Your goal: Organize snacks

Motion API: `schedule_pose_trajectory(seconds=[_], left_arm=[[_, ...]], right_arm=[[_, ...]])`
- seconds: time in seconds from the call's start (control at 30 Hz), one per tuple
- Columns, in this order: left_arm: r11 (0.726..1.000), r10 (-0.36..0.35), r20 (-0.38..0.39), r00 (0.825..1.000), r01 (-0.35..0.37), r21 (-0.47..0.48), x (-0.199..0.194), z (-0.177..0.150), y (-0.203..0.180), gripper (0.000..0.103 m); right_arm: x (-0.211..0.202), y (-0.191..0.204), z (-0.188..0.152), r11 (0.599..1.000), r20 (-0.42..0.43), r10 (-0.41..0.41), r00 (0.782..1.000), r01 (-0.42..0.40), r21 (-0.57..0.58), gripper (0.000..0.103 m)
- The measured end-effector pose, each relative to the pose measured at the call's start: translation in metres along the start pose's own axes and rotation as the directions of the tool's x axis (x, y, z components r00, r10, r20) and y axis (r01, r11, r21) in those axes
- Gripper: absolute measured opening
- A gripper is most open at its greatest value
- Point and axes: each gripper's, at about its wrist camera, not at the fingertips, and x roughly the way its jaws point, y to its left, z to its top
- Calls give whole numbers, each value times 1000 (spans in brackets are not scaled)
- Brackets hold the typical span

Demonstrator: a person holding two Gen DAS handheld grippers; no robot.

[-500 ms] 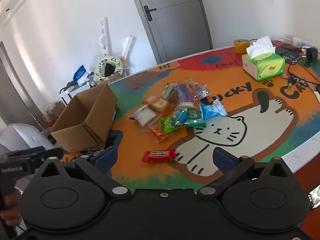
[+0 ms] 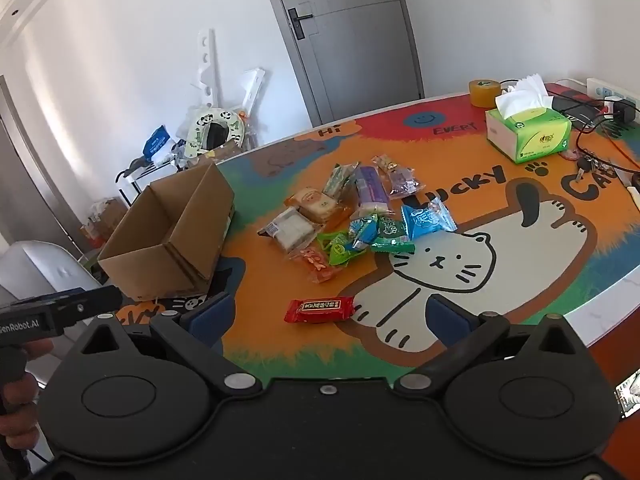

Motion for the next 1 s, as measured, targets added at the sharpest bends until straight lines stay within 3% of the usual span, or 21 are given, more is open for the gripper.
schedule_pose_trajectory(seconds=[1.0], left_arm=[[999, 10, 1, 1000, -10, 30, -2, -4, 0, 95]], right_arm=[[1, 1, -3, 999, 4, -21, 1000, 21, -27, 103]])
